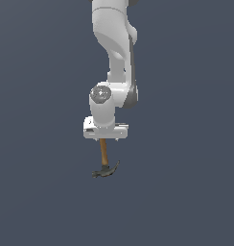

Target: Pick up the object and move it to a goal position.

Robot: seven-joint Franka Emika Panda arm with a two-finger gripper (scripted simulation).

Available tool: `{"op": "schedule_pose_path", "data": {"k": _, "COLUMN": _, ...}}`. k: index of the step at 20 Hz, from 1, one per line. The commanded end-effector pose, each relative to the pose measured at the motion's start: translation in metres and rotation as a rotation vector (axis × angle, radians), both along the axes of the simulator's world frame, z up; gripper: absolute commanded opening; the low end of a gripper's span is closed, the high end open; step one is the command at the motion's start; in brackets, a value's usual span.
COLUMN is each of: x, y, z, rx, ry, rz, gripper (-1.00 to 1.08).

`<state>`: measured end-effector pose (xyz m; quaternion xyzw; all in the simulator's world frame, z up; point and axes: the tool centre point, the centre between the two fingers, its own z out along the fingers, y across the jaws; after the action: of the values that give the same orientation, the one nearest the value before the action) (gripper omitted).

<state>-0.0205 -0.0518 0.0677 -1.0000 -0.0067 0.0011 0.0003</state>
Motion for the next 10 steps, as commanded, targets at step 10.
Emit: {"op": "schedule_pose_path", "data": {"k": 10, "x": -0.001, "y": 0.000, "z": -0.027, "rx": 0.000, "ry": -0.001, "rz": 0.000, "gripper": 1.00}}
